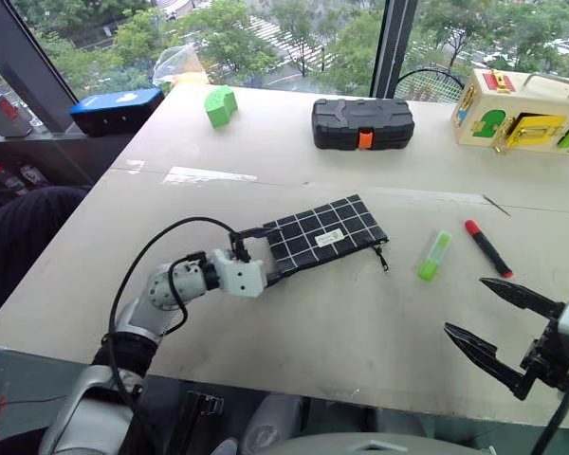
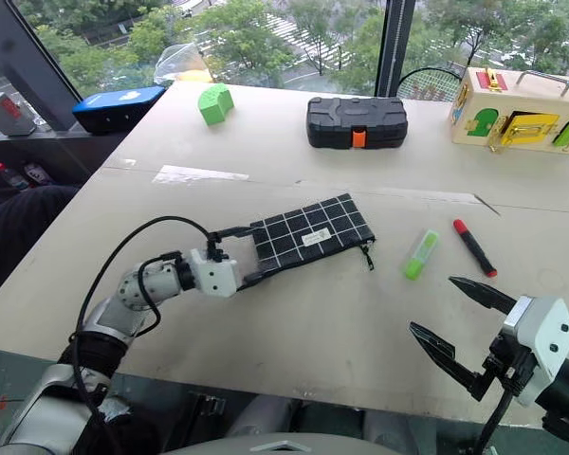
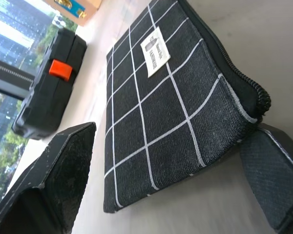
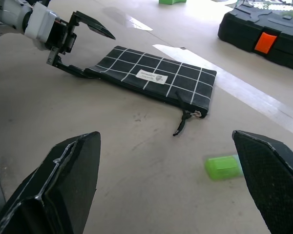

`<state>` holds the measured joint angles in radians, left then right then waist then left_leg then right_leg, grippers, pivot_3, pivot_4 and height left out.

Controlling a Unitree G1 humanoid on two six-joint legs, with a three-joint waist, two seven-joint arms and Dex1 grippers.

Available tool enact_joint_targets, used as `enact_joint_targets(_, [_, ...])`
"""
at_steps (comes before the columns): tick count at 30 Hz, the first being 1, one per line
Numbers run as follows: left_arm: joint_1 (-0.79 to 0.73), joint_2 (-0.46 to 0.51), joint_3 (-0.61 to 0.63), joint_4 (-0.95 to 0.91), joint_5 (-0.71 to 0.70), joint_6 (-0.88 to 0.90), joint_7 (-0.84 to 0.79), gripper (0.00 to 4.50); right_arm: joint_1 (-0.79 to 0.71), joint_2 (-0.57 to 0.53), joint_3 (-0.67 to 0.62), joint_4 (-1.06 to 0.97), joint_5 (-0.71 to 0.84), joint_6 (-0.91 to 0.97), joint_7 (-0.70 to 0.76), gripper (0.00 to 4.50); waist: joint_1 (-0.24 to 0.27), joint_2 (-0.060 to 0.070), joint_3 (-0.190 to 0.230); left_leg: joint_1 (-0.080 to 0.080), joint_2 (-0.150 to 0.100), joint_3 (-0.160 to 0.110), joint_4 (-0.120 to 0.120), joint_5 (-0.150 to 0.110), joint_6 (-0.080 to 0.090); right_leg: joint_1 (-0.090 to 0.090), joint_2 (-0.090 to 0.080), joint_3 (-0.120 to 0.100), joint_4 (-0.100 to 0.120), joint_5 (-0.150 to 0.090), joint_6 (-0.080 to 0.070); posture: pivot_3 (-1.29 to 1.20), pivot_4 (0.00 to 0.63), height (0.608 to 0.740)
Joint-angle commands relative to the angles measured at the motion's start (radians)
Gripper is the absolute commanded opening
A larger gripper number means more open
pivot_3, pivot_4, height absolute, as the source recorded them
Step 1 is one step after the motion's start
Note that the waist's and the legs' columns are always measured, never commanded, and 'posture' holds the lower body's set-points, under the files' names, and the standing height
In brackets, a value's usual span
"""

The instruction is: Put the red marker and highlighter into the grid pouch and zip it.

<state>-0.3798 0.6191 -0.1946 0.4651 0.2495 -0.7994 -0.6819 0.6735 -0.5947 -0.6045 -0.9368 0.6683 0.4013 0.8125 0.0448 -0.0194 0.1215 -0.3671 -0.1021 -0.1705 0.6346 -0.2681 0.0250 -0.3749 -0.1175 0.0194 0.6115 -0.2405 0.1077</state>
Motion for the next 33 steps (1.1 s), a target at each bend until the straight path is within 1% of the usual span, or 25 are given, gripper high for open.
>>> enact_joint_targets(1, [-0.023,-0.029,-0.042,0.041,0.014,0.023,-0.005,3.99,0.009,0.008,-0.009,-0.041,-0.005,-0.025,-0.027,4.5,-0.001,0.0,0.0,0.0,0.0,0.0,0.0,0.0,0.0,0.0,0.0,0.0,0.0,0.0,0.0,0.0,0.15,0.74])
enact_joint_targets(2, [-0.03,-0.036,-0.049,0.046,0.009,0.021,-0.007,3.81,0.01,0.011,-0.006,-0.045,-0.008,-0.026,-0.035,4.5,-0.002,0.0,0.0,0.0,0.0,0.0,0.0,0.0,0.0,0.0,0.0,0.0,0.0,0.0,0.0,0.0,0.15,0.74])
enact_joint_targets(3, [-0.037,-0.043,-0.055,0.051,0.003,0.017,-0.012,3.36,0.011,0.013,0.001,-0.051,-0.019,-0.028,-0.045,4.5,-0.003,0.0,0.0,0.0,0.0,0.0,0.0,0.0,0.0,0.0,0.0,0.0,0.001,0.0,0.0,0.0,0.15,0.74])
enact_joint_targets(4, [-0.041,-0.047,-0.059,0.053,-0.004,0.013,-0.016,3.03,0.012,0.016,0.008,-0.056,-0.029,-0.029,-0.055,4.5,-0.004,0.0,0.0,0.0,0.0,0.0,0.0,0.0,0.0,0.0,0.0,0.0,0.001,0.0,0.0,0.0,0.15,0.74])
enact_joint_targets(6, [-0.047,-0.053,-0.066,0.058,-0.021,0.002,-0.028,2.49,0.007,0.022,0.024,-0.064,-0.039,-0.02,-0.086,4.5,-0.005,0.0,0.0,0.0,0.0,0.0,0.0,0.0,0.0,0.0,0.0,0.0,0.001,0.0,0.0,0.0,0.15,0.74])
enact_joint_targets(8, [-0.055,-0.057,-0.071,0.063,-0.037,-0.005,-0.042,1.64,-0.005,0.025,0.043,-0.073,-0.044,-0.009,-0.118,4.5,-0.005,0.0,0.0,0.0,0.0,0.0,0.0,0.0,0.0,0.0,0.001,0.0,0.001,0.0,0.0,0.0,0.15,0.74])
enact_joint_targets(10, [-0.07,-0.066,-0.073,0.067,-0.057,-0.006,-0.056,1.06,-0.027,0.026,0.074,-0.08,-0.063,0.02,-0.174,4.5,-0.005,0.0,0.0,0.0,0.0,0.0,0.0,0.0,0.0,0.0,0.001,0.0,0.001,0.0,0.0,0.0,0.15,0.74])
enact_joint_targets(12, [-0.083,-0.079,-0.069,0.068,-0.083,0.008,-0.07,0.33,-0.066,0.023,0.122,-0.088,-0.086,0.042,-0.223,4.5,-0.006,0.0,0.0,0.0,0.0,0.0,0.0,0.0,0.0,0.0,0.001,0.0,0.001,0.0,0.0,0.0,0.15,0.74])
enact_joint_targets(13, [-0.091,-0.086,-0.065,0.066,-0.096,0.02,-0.076,0.03,-0.09,0.017,0.157,-0.098,-0.104,0.062,-0.254,4.5,-0.006,0.0,0.0,0.0,0.0,0.0,0.001,0.0,0.0,0.0,0.001,0.0,0.002,0.0,0.0,0.0,0.15,0.74])
enact_joint_targets(16, [-0.104,-0.11,-0.041,0.034,-0.156,0.092,-0.097,0.03,-0.18,-0.034,0.247,-0.11,-0.156,0.206,-0.399,4.5,-0.009,-0.001,0.0,0.0,0.0,0.0,0.001,0.001,-0.002,-0.001,0.001,0.0,0.003,0.0,0.0,0.0,0.15,0.74])
enact_joint_targets(18, [-0.11,-0.122,-0.026,-0.005,-0.191,0.141,-0.108,0.03,-0.279,-0.047,0.296,-0.11,-0.122,0.341,-0.488,4.5,-0.011,-0.003,0.001,0.0,0.0,0.0,0.001,0.002,-0.003,-0.001,0.001,0.0,0.004,0.0,0.0,0.0,0.15,0.74])
enact_joint_targets(19, [-0.116,-0.13,-0.014,-0.03,-0.215,0.181,-0.11,0.03,-0.37,-0.02,0.329,-0.081,-0.07,0.405,-0.527,4.5,-0.013,-0.003,0.001,0.0,0.0,0.0,0.001,0.002,-0.004,-0.002,0.001,0.0,0.005,0.0,0.0,0.0,0.15,0.74])
enact_joint_targets(21, [-0.129,-0.132,-0.001,-0.075,-0.244,0.227,-0.115,0.03,-0.557,0.084,0.401,0.007,-0.009,0.546,-0.632,4.5,-0.026,-0.006,0.002,0.0,0.001,0.0,0.001,0.002,-0.004,-0.002,0.001,0.0,0.006,0.0,0.0,0.0,0.15,0.74])
enact_joint_targets(24, [-0.133,-0.125,0.006,-0.133,-0.256,0.265,-0.121,0.03,-0.753,0.163,0.482,0.137,-0.068,0.704,-0.749,4.5,-0.032,-0.006,0.002,0.0,0.001,-0.001,0.002,0.001,-0.002,-0.002,0.001,0.0,0.007,0.0,0.0,0.0,0.15,0.74])
enact_joint_targets(25, [-0.13,-0.121,0.006,-0.153,-0.258,0.27,-0.125,0.03,-0.815,0.186,0.495,0.183,-0.089,0.754,-0.787,4.5,-0.034,-0.006,0.003,0.0,0.001,-0.001,0.002,0.003,-0.004,-0.002,0.001,0.0,0.007,0.0,0.0,0.0,0.15,0.74])
enact_joint_targets(27, [-0.123,-0.115,0.008,-0.188,-0.258,0.281,-0.13,0.03,-0.935,0.246,0.482,0.271,-0.125,0.854,-0.867,4.5,-0.033,-0.005,0.003,0.0,0.001,-0.001,0.002,0.004,-0.006,-0.003,0.001,0.0,0.007,0.0,0.0,0.0,0.15,0.74])
enact_joint_targets(29, [-0.113,-0.11,0.009,-0.218,-0.257,0.292,-0.132,0.03,-1.021,0.274,0.477,0.333,-0.165,0.904,-0.907,4.5,-0.032,-0.005,0.003,-0.001,0.001,-0.001,0.002,0.004,-0.007,-0.004,0.001,0.0,0.008,0.0,-0.001,0.0,0.15,0.74])
enact_joint_targets(33, [-0.093,-0.104,0.009,-0.271,-0.253,0.306,-0.127,0.03,-1.111,0.298,0.463,0.412,-0.209,0.936,-0.923,4.5,-0.032,-0.004,0.003,-0.001,0.0,-0.002,0.001,0.004,-0.007,-0.004,0.001,-0.001,0.008,0.0,-0.001,0.0,0.15,0.74])
